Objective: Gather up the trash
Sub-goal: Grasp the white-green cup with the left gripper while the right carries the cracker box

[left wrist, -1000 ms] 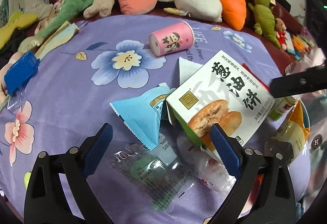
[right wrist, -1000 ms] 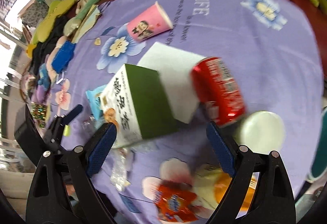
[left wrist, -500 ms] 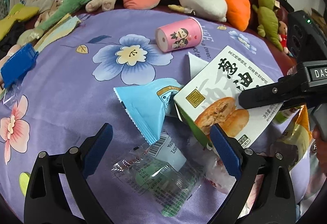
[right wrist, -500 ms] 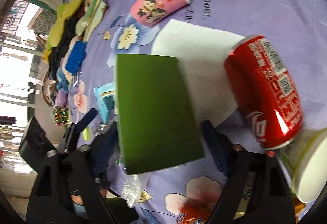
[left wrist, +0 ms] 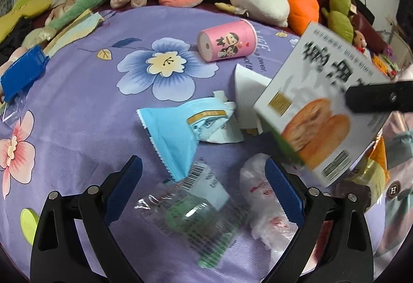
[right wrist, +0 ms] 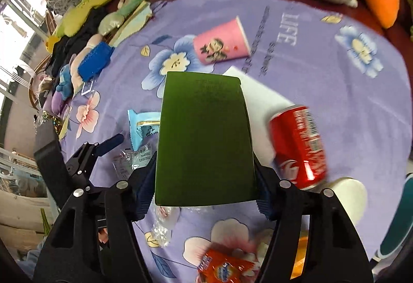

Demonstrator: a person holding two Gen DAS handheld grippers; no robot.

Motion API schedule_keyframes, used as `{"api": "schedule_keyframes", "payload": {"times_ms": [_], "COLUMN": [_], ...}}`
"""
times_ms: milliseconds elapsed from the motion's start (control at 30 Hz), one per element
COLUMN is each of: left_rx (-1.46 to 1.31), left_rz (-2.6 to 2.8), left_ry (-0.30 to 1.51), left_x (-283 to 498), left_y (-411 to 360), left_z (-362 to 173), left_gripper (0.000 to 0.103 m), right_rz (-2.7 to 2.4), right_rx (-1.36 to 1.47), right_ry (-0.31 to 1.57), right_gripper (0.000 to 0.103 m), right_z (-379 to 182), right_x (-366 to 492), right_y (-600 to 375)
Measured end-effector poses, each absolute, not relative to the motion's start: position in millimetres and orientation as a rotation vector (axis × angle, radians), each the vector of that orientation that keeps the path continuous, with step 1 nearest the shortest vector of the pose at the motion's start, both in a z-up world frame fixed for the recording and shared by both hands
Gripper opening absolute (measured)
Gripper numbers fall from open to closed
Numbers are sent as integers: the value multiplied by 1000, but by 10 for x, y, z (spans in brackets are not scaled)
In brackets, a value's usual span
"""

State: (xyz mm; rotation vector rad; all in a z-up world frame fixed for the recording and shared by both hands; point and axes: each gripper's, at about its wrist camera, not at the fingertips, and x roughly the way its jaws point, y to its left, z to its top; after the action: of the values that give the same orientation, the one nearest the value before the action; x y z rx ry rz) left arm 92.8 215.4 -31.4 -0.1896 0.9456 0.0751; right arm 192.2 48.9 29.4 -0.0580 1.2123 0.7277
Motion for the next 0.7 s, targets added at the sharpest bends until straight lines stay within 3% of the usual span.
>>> {"api": "schedule_keyframes", "payload": {"times_ms": [400,700], "left_rx": [-173,-108], "left_rz": [-11,-177], "left_ry": [917,896], "left_x": [929,1155], "left_y": [1754,998], "left_z": [-105,65], "left_gripper": [97,97], "right_rz": [606,476], "right_rx": [-34,51], "right_ry": [1109,1017], "right_gripper": [62,62], "right_z": [701,979], "right_x": [1943,2005], "right_y": [-225,-1089]}}
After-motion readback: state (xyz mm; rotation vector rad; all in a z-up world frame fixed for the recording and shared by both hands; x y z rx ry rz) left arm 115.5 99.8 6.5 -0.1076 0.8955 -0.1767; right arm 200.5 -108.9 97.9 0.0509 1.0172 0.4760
